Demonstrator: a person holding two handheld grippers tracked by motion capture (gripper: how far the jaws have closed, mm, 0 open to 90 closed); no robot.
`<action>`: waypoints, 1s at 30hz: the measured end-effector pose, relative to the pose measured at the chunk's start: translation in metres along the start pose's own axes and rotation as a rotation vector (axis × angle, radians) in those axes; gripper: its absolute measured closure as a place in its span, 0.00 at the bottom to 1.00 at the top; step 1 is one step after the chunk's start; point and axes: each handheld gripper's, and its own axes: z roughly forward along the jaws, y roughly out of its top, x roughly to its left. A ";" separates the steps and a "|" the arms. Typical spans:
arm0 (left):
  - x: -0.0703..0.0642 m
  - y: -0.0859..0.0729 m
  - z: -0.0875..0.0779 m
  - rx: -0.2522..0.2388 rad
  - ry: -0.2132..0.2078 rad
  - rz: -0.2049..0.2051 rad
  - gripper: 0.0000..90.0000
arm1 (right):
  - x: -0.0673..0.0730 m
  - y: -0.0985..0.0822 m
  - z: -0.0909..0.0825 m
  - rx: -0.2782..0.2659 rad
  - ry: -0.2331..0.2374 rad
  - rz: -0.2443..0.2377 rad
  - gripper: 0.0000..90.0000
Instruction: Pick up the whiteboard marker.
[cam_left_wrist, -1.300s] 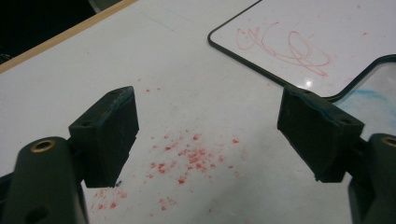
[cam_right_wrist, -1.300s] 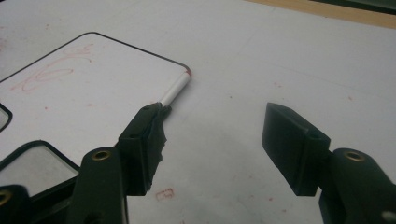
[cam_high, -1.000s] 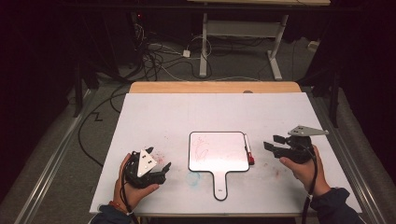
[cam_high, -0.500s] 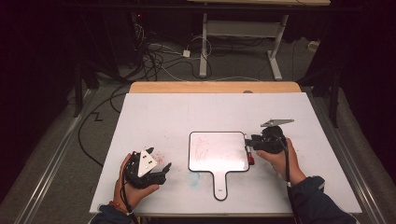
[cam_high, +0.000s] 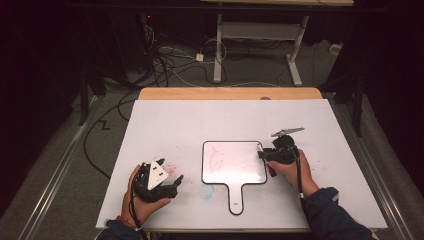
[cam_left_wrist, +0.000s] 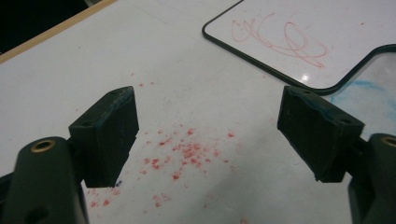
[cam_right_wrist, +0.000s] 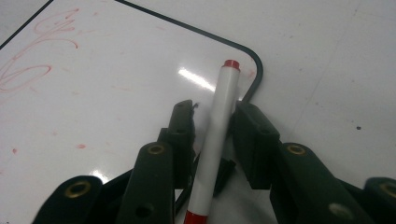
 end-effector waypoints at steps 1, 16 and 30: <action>0.000 0.000 0.000 0.001 -0.001 0.002 0.22 | 0.000 0.000 0.000 -0.001 0.003 0.003 0.79; 0.000 0.000 0.000 0.006 -0.008 0.000 0.22 | -0.002 -0.001 -0.004 -0.001 0.008 -0.024 0.90; -0.004 0.012 0.005 -0.027 -0.056 -0.036 0.25 | 0.010 0.002 -0.023 -0.108 0.086 -0.058 0.90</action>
